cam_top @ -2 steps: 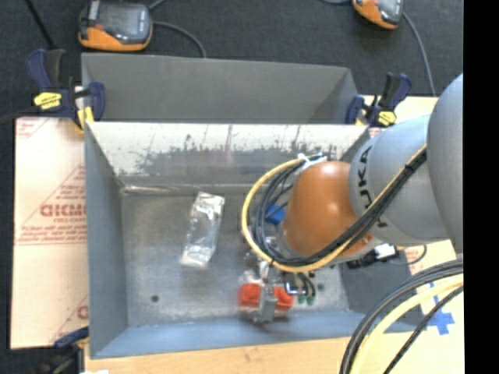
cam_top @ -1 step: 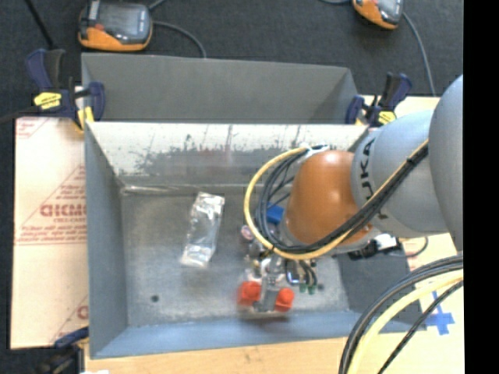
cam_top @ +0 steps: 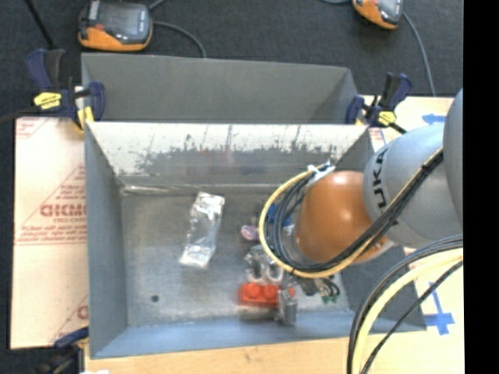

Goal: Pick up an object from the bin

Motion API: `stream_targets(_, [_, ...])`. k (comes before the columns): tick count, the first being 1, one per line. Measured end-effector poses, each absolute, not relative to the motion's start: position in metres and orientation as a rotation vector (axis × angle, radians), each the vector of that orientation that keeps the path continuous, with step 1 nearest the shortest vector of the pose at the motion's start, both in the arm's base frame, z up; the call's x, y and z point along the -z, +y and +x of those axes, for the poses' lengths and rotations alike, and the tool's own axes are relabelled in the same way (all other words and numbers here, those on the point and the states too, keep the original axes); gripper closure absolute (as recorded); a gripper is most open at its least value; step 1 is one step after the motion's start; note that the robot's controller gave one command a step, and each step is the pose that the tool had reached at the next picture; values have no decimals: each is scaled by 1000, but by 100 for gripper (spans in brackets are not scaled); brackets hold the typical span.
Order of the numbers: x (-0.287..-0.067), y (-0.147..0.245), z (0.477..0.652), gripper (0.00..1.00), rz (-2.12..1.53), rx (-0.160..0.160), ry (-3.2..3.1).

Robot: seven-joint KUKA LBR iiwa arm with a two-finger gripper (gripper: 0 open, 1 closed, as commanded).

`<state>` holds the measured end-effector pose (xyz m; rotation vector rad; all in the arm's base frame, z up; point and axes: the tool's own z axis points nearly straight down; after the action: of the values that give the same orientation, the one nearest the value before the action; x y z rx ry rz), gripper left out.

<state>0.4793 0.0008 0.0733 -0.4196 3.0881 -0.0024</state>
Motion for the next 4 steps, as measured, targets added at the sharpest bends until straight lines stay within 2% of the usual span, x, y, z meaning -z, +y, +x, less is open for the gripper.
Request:
stream_targets(1, [-72,31,481,0,-179,-1,3122])
stream_targets(2, [-71,31,479,100,-178,-1,3128])
stream_targets(4, [-117,29,482,100,-175,1,3127])
